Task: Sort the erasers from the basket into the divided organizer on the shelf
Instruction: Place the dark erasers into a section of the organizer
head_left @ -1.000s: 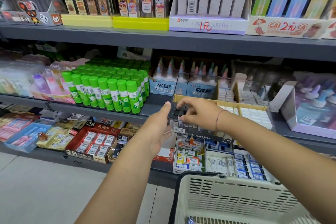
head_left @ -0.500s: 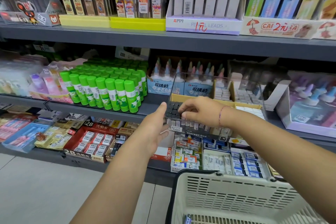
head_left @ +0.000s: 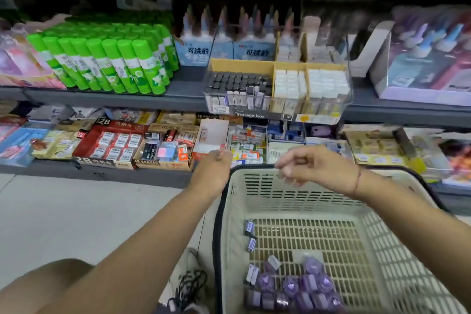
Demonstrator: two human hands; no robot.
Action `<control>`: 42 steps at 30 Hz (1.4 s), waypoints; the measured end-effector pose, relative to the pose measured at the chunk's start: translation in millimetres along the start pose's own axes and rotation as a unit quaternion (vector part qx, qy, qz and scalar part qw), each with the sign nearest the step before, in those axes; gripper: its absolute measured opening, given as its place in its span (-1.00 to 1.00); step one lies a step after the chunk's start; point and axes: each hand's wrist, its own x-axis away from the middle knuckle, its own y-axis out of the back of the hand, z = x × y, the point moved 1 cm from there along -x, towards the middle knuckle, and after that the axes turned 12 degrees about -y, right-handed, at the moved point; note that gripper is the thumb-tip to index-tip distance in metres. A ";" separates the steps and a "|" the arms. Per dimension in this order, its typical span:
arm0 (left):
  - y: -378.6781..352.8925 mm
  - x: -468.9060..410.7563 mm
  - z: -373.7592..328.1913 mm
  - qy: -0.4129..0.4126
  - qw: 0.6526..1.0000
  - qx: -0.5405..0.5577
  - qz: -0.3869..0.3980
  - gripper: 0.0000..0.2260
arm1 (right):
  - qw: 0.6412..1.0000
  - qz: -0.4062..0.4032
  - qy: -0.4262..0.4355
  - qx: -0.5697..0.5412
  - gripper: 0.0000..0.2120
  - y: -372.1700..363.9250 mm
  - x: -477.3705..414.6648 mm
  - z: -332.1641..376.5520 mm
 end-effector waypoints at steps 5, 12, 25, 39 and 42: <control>-49.9 25.7 64.3 -0.065 0.991 -0.081 0.081 -0.44 | 0.973 0.094 -0.151 0.148 -0.62 -65.7 -22.5 -140.3; -59.5 20.8 82.8 -0.094 0.992 -0.084 0.027 -0.47 | 0.942 0.114 -0.122 0.291 -0.31 -140.0 -61.2 -183.0; -64.0 18.7 87.1 -0.120 0.989 -0.084 0.006 -0.46 | 0.893 0.153 -0.051 0.421 -0.57 -193.5 -67.0 -214.3; -66.2 18.6 88.6 -0.106 0.992 -0.069 -0.001 -0.47 | 0.950 -0.103 -0.258 0.143 -0.75 -151.0 -81.0 -228.5; -66.7 18.7 88.5 -0.108 0.992 -0.071 0.001 -0.47 | 0.965 -0.018 -0.232 0.120 -0.22 -167.0 -83.8 -211.5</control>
